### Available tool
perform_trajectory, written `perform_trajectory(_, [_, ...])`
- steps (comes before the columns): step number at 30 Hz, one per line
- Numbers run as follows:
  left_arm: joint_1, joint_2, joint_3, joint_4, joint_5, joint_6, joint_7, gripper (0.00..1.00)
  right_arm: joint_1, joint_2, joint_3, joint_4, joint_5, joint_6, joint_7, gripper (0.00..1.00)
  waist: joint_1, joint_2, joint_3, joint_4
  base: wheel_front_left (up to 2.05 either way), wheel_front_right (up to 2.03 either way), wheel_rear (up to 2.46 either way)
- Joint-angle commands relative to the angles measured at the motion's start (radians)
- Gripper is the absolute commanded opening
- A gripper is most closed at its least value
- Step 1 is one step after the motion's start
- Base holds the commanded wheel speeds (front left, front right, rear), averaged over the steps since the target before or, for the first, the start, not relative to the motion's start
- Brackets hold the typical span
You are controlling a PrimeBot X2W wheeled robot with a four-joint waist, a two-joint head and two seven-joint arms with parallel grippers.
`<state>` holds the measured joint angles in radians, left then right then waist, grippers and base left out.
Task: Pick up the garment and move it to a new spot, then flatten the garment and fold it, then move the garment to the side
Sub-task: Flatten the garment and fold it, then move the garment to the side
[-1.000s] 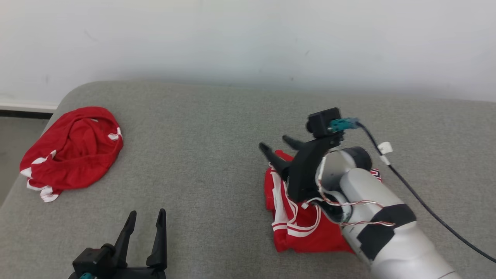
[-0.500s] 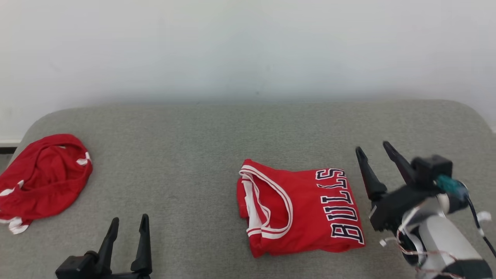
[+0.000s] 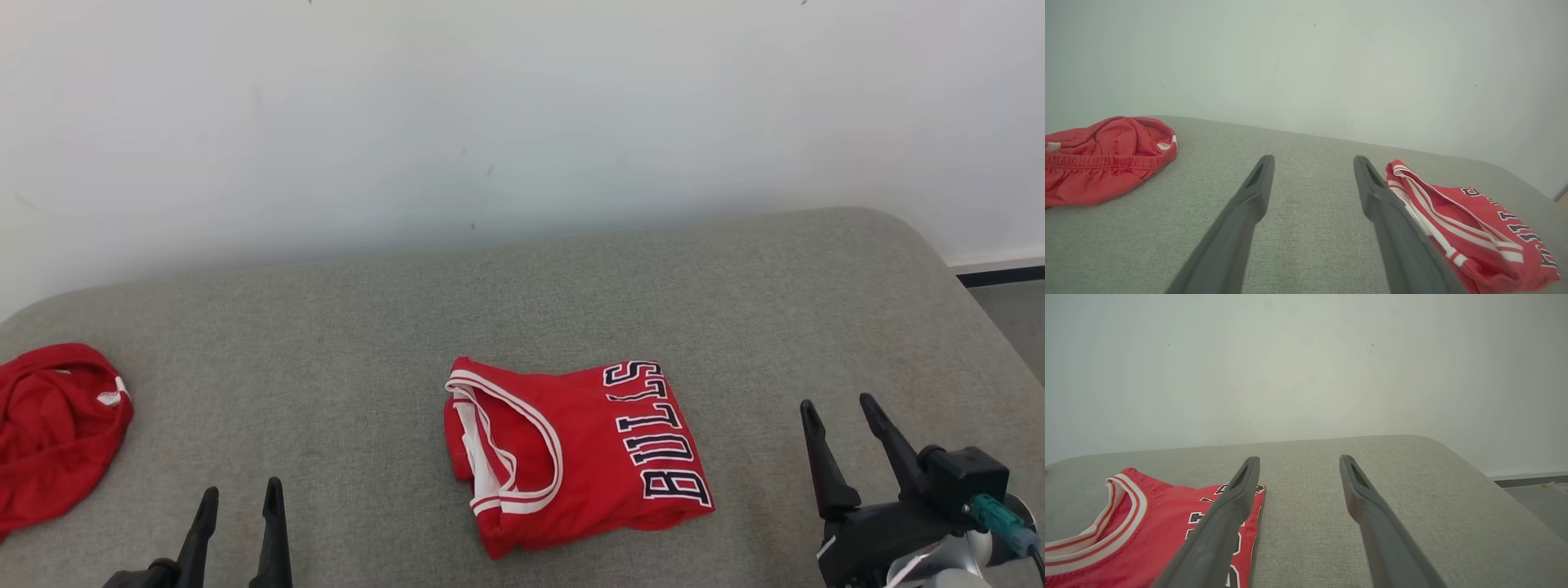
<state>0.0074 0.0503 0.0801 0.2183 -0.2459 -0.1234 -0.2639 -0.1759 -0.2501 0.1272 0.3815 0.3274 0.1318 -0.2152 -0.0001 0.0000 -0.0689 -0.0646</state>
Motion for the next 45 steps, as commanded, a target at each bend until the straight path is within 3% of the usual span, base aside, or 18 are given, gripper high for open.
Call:
perform_trajectory(1, [0.019,0.000,0.002,0.000,0.009,-0.003,0.000,1.00,0.021,-0.008,0.002,-0.004,-0.010,-0.002,-0.006,1.00,0.0001,0.0000,-0.008,-0.008,0.00,0.00,0.00])
perform_trajectory(30, [0.067,0.002,-0.006,-0.014,0.027,-0.006,0.000,1.00,0.013,0.030,0.005,0.046,-0.029,-0.002,0.019,1.00,0.0001,0.0000,-0.012,0.012,0.00,0.00,0.00])
perform_trajectory(37, [0.083,0.001,0.002,-0.021,0.026,-0.006,0.000,1.00,-0.019,0.011,0.040,0.033,-0.003,-0.002,0.035,1.00,0.0001,0.0000,-0.013,0.025,0.00,0.00,0.00])
perform_trajectory(40, [0.087,0.001,0.004,-0.028,0.023,-0.006,0.000,1.00,-0.060,-0.012,0.088,0.030,0.039,-0.002,0.101,1.00,0.0001,0.0000,-0.008,0.036,0.00,0.00,0.00])
perform_trajectory(45, [0.088,0.000,-0.007,-0.031,0.013,-0.006,0.000,1.00,-0.174,-0.051,0.151,0.086,0.150,-0.002,0.330,1.00,0.0001,0.0000,0.009,0.066,0.00,0.00,0.00])
